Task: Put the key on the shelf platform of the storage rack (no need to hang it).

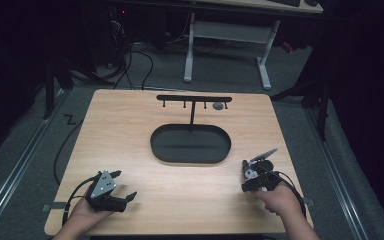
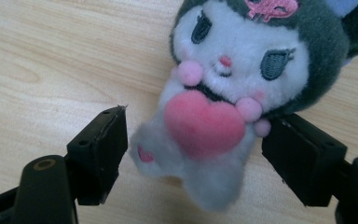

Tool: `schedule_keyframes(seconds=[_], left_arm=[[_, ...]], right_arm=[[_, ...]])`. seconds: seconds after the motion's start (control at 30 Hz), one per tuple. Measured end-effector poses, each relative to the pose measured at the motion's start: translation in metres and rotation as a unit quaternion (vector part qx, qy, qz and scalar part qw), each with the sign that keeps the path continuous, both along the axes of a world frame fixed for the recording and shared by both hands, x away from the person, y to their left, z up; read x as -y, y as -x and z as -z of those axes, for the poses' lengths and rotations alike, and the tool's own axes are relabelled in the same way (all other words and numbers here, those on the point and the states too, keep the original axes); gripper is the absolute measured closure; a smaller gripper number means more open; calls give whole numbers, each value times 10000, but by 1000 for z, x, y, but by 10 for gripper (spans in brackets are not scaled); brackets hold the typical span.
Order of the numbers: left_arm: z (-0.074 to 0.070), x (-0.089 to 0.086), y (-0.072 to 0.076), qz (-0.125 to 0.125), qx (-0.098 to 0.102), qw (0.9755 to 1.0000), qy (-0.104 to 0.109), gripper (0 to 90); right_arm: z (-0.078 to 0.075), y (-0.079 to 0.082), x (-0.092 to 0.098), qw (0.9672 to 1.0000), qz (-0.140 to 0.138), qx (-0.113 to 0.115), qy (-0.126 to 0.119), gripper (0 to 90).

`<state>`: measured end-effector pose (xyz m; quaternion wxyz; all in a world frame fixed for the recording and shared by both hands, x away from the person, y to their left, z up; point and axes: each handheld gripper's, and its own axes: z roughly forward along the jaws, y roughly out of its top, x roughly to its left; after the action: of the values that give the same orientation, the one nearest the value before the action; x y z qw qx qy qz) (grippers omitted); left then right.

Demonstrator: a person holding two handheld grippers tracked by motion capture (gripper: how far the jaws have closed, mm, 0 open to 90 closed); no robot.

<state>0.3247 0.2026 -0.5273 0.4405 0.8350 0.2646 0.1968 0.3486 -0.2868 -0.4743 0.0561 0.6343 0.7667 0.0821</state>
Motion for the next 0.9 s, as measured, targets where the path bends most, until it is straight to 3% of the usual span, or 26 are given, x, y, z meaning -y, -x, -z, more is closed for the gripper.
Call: schedule_keyframes(seconds=[0.3,0.43,0.63,0.9], left_arm=[[0,0,0,-2,-8,10000,-8,96],[0,0,0,-9,-3,10000,-25,98],[1,1,0,-4,-6,10000,-58,98],[1,1,0,29,-7,10000,-64,99]], right_arm=[[9,-4,4,10000,63,-33,61,237],[6,-1,9,9999,59,-9,89,256],[9,4,13,9999,-13,19,101,340],[12,4,12,9998,39,127,150,387]])
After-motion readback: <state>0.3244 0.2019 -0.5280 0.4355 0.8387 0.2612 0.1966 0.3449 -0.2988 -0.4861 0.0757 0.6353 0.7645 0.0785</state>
